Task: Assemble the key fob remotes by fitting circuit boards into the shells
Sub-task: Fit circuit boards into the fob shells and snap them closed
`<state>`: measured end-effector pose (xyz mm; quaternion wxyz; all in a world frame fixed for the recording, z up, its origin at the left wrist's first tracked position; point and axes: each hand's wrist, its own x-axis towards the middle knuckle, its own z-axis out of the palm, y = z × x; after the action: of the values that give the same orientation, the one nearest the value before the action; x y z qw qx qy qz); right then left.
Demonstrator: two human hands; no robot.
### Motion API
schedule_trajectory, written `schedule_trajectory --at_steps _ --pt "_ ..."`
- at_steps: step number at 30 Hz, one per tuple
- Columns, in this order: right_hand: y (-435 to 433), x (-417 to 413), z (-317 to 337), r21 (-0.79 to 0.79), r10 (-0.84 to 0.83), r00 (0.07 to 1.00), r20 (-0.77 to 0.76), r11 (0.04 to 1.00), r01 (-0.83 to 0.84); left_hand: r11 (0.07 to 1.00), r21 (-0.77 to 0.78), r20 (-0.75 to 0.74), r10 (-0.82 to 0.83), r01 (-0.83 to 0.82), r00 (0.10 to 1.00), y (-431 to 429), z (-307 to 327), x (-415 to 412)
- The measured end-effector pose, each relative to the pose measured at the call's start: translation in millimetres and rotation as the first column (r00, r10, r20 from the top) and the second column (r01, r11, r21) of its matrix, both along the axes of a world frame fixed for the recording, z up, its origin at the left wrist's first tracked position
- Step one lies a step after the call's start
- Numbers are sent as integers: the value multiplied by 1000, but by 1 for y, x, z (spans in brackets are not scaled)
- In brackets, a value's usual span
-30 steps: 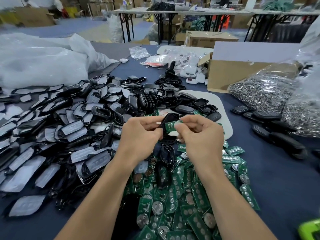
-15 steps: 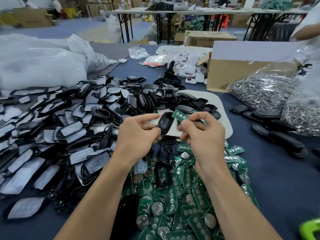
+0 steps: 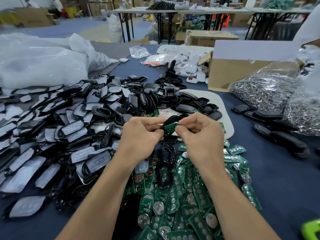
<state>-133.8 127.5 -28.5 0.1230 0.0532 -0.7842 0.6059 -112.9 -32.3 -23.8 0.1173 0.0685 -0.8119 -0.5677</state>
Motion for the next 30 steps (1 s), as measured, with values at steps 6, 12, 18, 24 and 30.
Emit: schedule_trajectory --at_steps 6,12,18,24,30 --pt "-1 0 0 15 10 1000 6 1000 -10 1000 -4 -8 -8 8 1000 -1 3 2" --pt "-3 -1 -1 45 -13 1000 2 999 13 999 -30 1 -29 29 1000 0 5 3" --pt "-5 -1 -5 69 -62 998 -14 996 63 999 -31 -17 -15 14 1000 1 0 2" --pt "-8 3 -6 102 -93 994 -63 990 99 995 82 -9 52 -51 999 3 -4 -3" --pt "-6 1 -5 82 -50 999 20 995 48 981 192 -41 -20 28 999 6 2 0"
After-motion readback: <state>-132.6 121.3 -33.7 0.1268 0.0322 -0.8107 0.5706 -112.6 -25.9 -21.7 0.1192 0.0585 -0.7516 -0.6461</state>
